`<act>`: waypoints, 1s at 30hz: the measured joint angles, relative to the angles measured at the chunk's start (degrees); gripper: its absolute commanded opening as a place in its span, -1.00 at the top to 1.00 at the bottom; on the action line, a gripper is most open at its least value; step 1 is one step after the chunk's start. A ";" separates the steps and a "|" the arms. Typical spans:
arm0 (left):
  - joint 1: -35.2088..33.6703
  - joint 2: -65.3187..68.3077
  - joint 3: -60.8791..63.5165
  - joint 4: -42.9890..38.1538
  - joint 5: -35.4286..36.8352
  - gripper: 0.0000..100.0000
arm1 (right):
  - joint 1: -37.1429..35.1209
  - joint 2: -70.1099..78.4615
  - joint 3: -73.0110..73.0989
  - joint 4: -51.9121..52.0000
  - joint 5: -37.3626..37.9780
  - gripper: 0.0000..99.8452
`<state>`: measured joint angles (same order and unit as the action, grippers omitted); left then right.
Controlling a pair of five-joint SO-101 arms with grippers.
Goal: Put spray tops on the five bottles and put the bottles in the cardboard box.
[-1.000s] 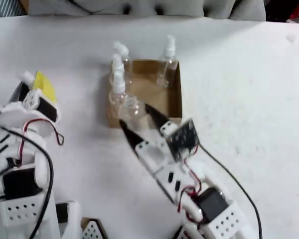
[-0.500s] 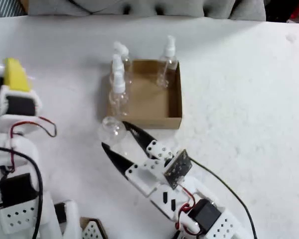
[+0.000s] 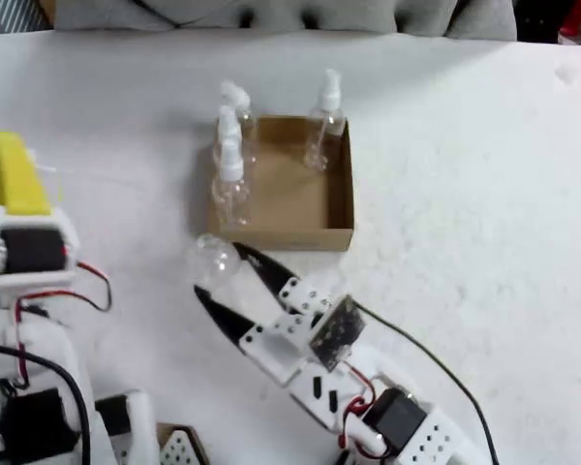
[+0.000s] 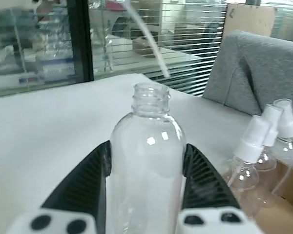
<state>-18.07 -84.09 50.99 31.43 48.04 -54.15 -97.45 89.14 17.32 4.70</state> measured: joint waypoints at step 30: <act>-0.35 -15.82 2.29 3.43 -1.67 0.95 | -0.88 -0.18 2.02 0.88 3.60 0.97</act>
<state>-18.42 -99.91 53.27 34.86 46.37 -55.03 -97.63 91.16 18.20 8.31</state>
